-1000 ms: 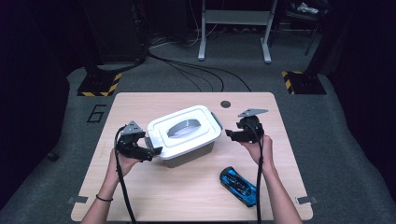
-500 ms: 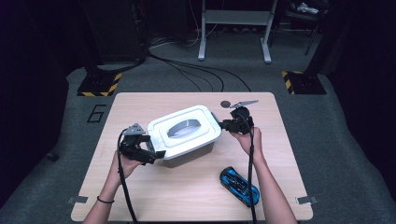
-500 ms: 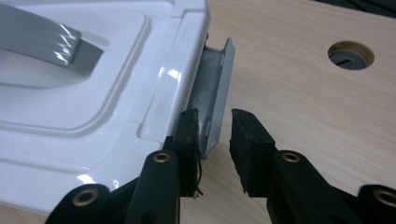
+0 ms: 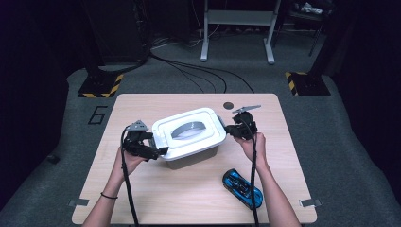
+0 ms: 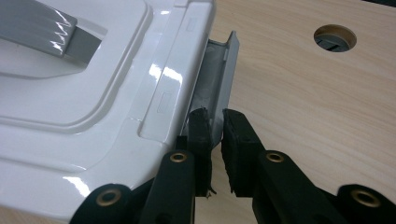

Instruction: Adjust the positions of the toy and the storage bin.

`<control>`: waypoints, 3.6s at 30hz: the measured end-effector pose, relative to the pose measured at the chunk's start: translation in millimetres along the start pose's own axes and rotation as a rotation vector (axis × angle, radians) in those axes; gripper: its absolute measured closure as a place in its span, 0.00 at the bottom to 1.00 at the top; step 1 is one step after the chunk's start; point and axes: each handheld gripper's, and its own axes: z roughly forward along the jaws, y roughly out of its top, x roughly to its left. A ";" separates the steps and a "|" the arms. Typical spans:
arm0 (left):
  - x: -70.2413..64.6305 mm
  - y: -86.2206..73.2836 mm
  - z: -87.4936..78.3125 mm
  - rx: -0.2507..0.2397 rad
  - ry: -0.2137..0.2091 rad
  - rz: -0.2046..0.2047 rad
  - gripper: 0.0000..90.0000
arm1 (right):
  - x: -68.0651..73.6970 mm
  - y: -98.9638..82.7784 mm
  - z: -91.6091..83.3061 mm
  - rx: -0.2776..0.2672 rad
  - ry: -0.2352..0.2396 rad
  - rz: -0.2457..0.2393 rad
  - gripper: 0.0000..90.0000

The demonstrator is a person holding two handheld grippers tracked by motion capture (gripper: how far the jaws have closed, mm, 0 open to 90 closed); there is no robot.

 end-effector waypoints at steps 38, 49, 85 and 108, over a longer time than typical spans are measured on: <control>-17.4 7.3 -0.4 -0.086 -0.037 0.066 0.00 | -6.9 -10.5 -19.7 -0.096 -0.061 0.041 0.84; -30.5 -0.9 19.8 -0.045 0.020 0.090 0.00 | -17.6 -4.5 -5.5 -0.052 -0.074 0.057 0.90; -8.1 4.4 26.7 -0.062 0.022 0.018 0.00 | -19.6 -18.4 -12.4 -0.083 -0.017 0.112 0.93; 8.5 19.2 37.6 -0.080 0.041 -0.043 0.00 | -0.7 -53.5 -34.6 -0.147 0.092 0.132 0.92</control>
